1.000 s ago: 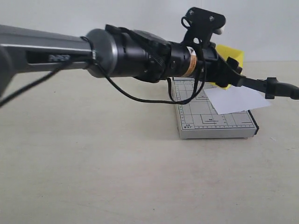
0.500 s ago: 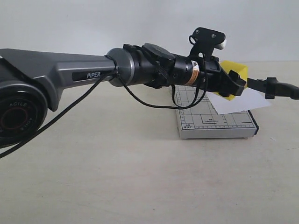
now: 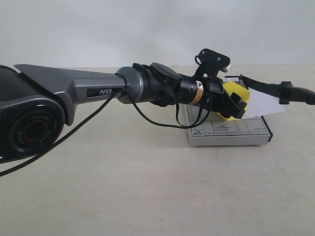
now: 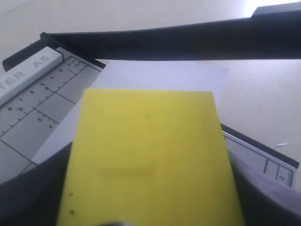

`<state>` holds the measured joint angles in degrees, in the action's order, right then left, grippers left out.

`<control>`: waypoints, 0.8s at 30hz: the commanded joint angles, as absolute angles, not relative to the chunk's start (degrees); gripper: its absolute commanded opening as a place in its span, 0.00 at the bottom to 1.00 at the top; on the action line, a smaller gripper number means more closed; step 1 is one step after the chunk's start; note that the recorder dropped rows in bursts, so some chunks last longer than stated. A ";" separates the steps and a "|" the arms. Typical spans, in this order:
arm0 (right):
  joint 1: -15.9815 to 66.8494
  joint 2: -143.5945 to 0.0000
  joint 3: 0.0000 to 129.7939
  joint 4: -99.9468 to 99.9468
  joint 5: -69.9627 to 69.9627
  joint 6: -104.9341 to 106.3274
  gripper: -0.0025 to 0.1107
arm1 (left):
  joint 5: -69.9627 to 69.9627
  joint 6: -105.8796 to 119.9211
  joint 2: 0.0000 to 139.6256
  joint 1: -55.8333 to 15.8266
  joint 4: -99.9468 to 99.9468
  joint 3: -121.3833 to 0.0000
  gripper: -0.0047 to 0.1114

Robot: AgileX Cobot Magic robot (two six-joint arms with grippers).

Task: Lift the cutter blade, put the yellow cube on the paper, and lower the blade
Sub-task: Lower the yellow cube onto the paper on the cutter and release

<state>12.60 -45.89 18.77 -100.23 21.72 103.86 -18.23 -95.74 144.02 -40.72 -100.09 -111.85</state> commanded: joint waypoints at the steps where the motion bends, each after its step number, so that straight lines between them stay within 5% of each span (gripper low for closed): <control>1: 12.52 -45.85 18.67 -99.95 21.33 103.83 0.02 | -18.05 -94.15 143.95 -40.63 -99.95 -112.19 0.08; 7: 12.52 -45.85 18.67 -99.95 21.10 103.71 0.02 | -18.04 -91.39 144.34 -40.63 -99.95 -112.19 0.17; 15: 12.52 -45.85 18.67 -99.95 21.11 103.58 0.02 | -17.33 -91.58 144.34 -40.63 -99.56 -112.19 0.66; 24: 12.52 -45.85 18.67 -99.95 20.92 103.36 0.02 | -15.92 -91.58 141.72 -40.49 -98.08 -112.19 0.76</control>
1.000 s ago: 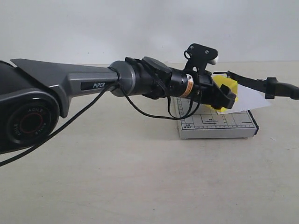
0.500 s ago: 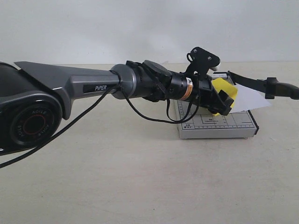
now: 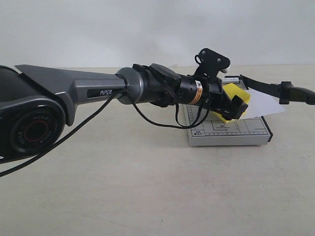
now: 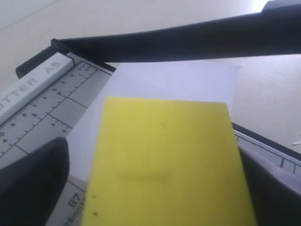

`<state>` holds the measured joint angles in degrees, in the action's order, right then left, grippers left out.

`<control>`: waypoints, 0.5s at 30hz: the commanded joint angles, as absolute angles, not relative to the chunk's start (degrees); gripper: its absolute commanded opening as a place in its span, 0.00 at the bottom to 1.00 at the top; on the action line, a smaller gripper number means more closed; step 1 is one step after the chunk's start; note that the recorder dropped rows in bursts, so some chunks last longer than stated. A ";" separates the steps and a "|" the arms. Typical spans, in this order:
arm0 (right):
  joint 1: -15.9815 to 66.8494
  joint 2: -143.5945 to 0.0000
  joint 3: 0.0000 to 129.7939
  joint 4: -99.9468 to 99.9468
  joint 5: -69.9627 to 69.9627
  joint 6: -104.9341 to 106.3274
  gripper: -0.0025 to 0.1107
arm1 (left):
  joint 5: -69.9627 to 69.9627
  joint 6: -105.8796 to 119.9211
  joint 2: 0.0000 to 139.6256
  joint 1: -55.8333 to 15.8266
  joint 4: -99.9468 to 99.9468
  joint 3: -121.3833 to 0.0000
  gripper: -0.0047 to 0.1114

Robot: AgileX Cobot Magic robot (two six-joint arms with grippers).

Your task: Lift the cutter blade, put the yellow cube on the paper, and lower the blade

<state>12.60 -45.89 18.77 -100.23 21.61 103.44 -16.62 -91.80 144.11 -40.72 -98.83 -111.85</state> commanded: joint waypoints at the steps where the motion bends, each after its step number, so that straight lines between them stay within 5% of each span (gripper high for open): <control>1: 12.52 -45.85 18.67 -99.95 20.92 103.36 0.02 | -15.41 -91.58 140.91 -40.50 -98.08 -112.19 0.76; 7: 12.52 -45.85 18.67 -99.95 20.97 102.92 0.02 | -10.03 -91.58 135.05 -40.50 -98.08 -112.19 0.69; 10: 12.52 -45.85 18.67 -99.95 20.97 102.92 0.02 | -3.01 -91.58 131.97 -40.50 -98.08 -111.56 0.44; 13: 12.52 -45.85 18.67 -99.95 20.97 102.92 0.02 | 2.51 -91.58 128.78 -40.23 -97.86 -109.63 0.07; 15: 12.52 -45.85 18.67 -99.95 20.97 102.92 0.02 | 2.61 -91.58 126.20 -39.84 -97.86 -107.39 0.08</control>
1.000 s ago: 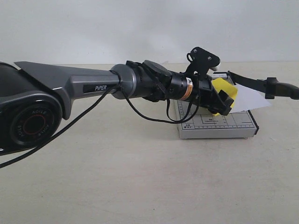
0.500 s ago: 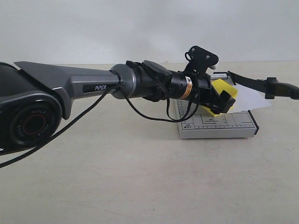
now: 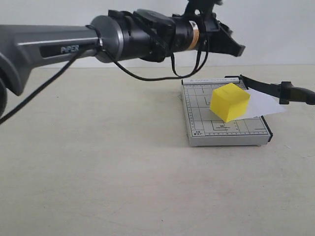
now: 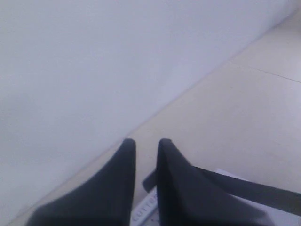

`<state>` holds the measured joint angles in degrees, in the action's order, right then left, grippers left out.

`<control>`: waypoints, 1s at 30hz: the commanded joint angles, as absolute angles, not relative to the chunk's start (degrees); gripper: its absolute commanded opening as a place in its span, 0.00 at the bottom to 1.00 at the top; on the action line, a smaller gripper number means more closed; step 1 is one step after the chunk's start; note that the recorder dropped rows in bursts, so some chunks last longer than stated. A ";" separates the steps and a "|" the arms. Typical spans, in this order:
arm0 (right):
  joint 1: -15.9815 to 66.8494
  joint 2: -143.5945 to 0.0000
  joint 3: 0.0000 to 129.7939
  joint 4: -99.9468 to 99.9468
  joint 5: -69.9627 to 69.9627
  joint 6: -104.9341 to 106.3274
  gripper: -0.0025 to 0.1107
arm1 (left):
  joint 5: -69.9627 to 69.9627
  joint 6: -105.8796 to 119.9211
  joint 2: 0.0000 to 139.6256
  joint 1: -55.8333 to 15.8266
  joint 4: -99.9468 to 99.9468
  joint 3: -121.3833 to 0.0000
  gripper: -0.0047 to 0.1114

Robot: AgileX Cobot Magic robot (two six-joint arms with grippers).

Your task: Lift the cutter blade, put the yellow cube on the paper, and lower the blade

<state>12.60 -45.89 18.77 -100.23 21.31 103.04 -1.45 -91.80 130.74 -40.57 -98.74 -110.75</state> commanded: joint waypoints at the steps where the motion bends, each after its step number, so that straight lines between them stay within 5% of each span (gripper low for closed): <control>1: 12.52 -45.85 18.67 -99.95 20.97 102.92 0.02 | 2.21 -91.73 125.03 -39.84 -97.86 -105.85 0.08; 6: 12.52 -45.85 18.67 -99.95 20.97 102.80 0.02 | 3.98 -92.71 115.14 -39.94 -97.86 -93.44 0.08; 14: 12.52 -45.85 18.67 -99.95 20.97 102.43 0.02 | 25.41 -89.48 92.22 -37.17 -99.95 -62.66 0.08; 24: 12.52 -45.85 18.67 -99.95 18.37 102.06 0.02 | -33.91 -84.16 82.08 6.57 -97.97 -53.42 0.08; 30: 12.52 -45.85 18.67 -99.95 18.37 102.06 0.02 | -30.20 -89.59 78.68 28.28 -94.09 -49.15 0.08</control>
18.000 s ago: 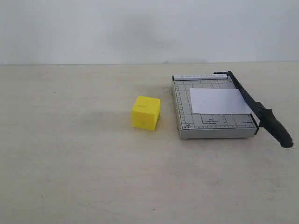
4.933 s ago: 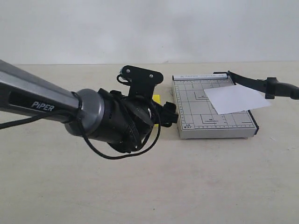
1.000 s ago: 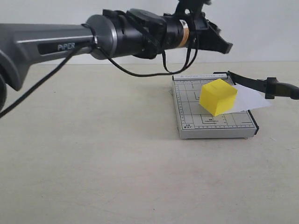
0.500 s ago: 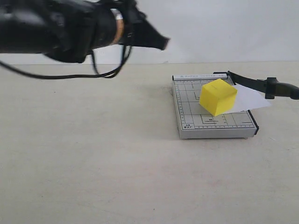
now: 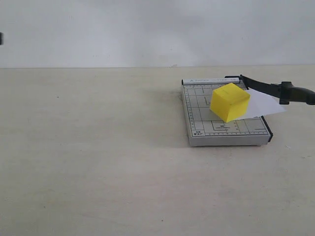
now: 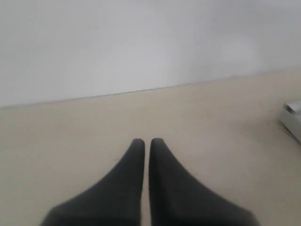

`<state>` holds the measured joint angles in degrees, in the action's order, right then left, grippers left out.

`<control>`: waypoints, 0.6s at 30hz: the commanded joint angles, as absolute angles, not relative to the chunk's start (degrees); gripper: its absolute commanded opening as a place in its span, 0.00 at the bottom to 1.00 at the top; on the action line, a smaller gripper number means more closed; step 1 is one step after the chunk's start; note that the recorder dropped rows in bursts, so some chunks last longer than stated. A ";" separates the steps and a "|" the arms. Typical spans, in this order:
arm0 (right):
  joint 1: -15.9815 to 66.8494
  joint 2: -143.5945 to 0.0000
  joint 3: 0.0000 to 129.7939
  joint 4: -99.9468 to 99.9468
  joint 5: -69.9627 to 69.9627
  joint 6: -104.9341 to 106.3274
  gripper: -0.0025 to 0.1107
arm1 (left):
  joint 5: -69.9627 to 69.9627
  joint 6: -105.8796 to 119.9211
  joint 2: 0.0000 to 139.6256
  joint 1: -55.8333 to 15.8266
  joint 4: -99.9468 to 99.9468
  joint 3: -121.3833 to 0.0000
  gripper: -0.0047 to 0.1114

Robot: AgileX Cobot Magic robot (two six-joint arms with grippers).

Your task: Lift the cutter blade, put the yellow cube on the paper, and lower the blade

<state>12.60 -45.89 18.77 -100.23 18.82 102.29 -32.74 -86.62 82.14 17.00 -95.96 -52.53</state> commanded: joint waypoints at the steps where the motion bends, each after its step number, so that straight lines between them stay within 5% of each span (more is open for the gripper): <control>1: 12.52 -45.85 18.67 -99.95 18.37 102.06 0.02 | -28.52 -89.59 76.66 30.66 -94.59 -47.56 0.08; 7: 12.52 -45.85 18.67 -99.95 19.16 102.53 0.02 | -6.81 -86.91 57.74 30.20 -78.96 -31.68 0.08; 12: 12.52 -45.85 18.67 -99.95 20.36 102.53 0.02 | -13.66 -81.48 43.85 20.14 -73.85 -24.75 0.08; 18: 12.52 -45.85 18.67 -99.95 19.90 104.06 0.02 | -9.25 -77.53 14.61 19.25 -74.57 -16.81 0.08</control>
<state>12.60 -45.89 18.77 -100.11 20.26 103.09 -9.94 -78.73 21.43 19.55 -72.73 -19.95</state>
